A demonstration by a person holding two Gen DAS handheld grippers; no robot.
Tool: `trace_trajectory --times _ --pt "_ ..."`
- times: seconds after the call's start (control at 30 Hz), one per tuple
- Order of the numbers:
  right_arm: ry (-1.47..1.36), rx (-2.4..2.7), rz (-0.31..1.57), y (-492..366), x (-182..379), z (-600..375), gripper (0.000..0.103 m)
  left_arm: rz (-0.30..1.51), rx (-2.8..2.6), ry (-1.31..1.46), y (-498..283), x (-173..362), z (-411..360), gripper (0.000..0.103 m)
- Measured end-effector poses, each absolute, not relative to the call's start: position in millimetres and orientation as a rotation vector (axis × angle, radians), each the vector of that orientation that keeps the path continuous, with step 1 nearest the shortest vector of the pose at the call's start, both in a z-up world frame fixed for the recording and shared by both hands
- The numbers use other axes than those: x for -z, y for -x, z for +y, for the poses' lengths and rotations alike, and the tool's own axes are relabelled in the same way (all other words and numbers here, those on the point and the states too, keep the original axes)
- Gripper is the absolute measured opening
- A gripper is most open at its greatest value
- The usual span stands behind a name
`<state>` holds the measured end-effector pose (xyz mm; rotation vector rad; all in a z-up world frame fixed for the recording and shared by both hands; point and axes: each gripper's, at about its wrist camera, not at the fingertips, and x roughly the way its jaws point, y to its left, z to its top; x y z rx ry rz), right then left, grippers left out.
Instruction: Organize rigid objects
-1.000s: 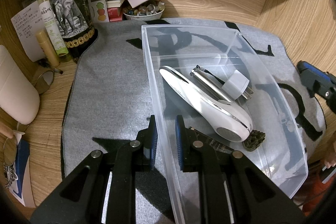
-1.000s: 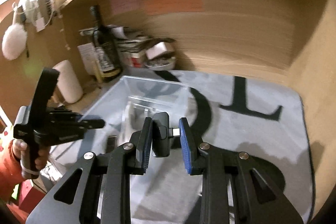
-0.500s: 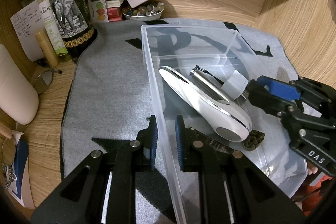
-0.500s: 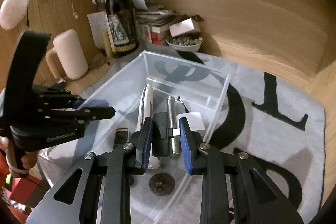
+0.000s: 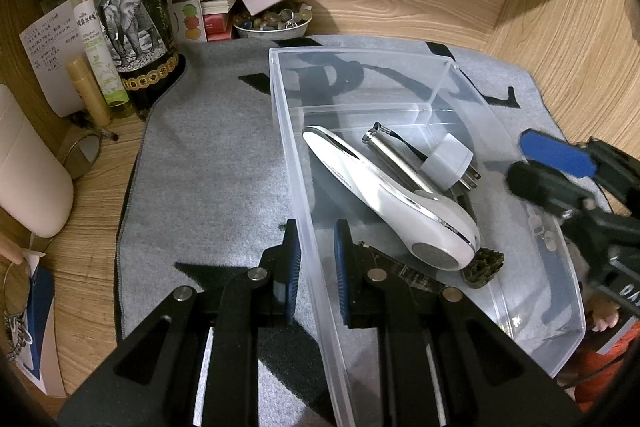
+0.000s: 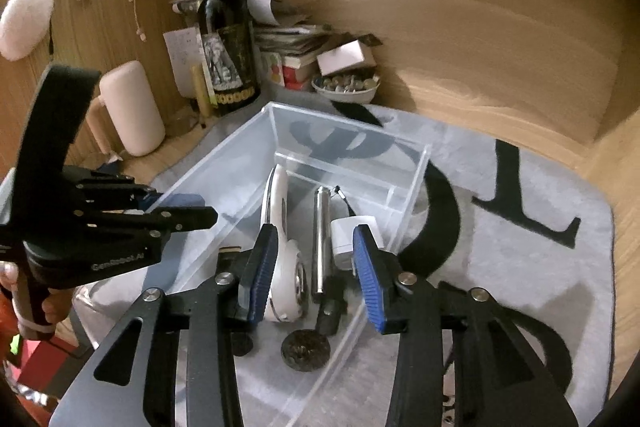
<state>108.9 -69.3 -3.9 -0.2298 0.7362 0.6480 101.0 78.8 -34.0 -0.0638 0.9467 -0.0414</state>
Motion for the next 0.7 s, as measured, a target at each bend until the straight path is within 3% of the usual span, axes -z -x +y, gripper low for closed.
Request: trace_trajectory --times 0.37,0.7 --pt "0.188 -0.558 0.666 -94.9 -18.4 -113.3 0.043 0.947 0.042 0.063 -101.1 33.9 78.8 0.014" --pt "0.146 -0.407 0.769 -89.5 7.4 -173.2 0.043 0.946 0.041 0.064 -101.3 34.0 78.6 0.014"
